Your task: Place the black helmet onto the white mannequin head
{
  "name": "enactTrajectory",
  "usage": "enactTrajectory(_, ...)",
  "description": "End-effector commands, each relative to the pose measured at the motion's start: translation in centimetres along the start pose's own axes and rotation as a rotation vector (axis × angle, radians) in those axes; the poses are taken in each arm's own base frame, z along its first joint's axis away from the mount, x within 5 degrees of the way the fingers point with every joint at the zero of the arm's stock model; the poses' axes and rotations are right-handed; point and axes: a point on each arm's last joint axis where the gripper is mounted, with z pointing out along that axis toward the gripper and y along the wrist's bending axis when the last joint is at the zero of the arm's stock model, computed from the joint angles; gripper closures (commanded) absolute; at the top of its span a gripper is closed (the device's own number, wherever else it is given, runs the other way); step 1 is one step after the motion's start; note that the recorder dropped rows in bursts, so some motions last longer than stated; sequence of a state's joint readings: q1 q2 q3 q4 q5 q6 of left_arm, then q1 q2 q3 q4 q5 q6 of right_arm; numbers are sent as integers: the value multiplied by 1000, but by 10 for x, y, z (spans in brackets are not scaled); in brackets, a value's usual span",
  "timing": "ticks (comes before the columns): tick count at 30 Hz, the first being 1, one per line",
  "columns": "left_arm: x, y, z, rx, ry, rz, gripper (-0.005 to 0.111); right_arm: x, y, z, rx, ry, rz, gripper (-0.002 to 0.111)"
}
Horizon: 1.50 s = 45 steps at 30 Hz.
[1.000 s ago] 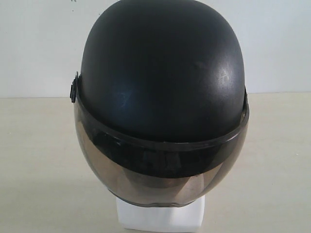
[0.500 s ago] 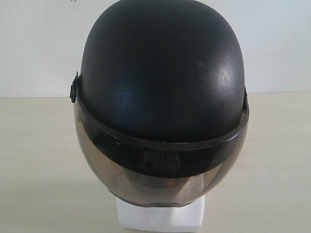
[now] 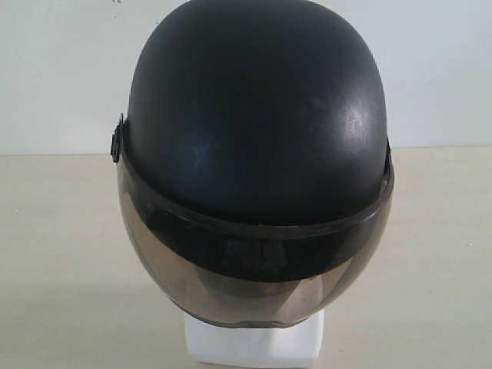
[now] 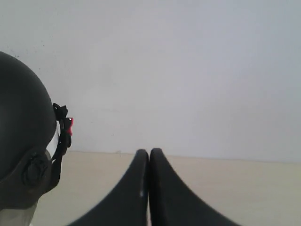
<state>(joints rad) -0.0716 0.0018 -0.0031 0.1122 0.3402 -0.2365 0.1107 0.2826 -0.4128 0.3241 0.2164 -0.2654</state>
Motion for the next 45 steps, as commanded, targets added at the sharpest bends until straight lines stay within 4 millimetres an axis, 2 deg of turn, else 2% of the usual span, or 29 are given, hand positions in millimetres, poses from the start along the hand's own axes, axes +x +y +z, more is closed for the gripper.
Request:
enactTrajectory(1,1,-1,0,11,3,-15,102,9,0,-16,8,-67,-124,109)
enactTrajectory(6,1,-1,0,11,3,-15,102,35,-1,-33,27,-151,-195,109)
enactTrajectory(12,1,-1,0,11,3,-16,102,62,-7,-24,64,-172,-142,109)
enactTrajectory(16,1,-1,0,11,3,-16,102,82,-9,-19,63,-115,-121,109)
enactTrajectory(19,1,-1,0,11,3,-16,102,104,-10,-16,59,-51,-22,109)
enactTrajectory(22,1,-1,0,11,3,-16,102,108,-9,-16,47,-12,64,109)
enactTrajectory(25,1,-1,0,11,3,-16,102,109,-10,-16,61,4,-91,109)
enactTrajectory(27,1,-1,0,11,3,-16,102,109,-10,-16,65,8,-99,109)
enactTrajectory(32,1,-1,0,11,3,-16,102,133,-10,-19,51,275,-106,109)
enactTrajectory(45,1,-1,0,11,3,-16,102,133,-10,-19,53,273,-96,109)
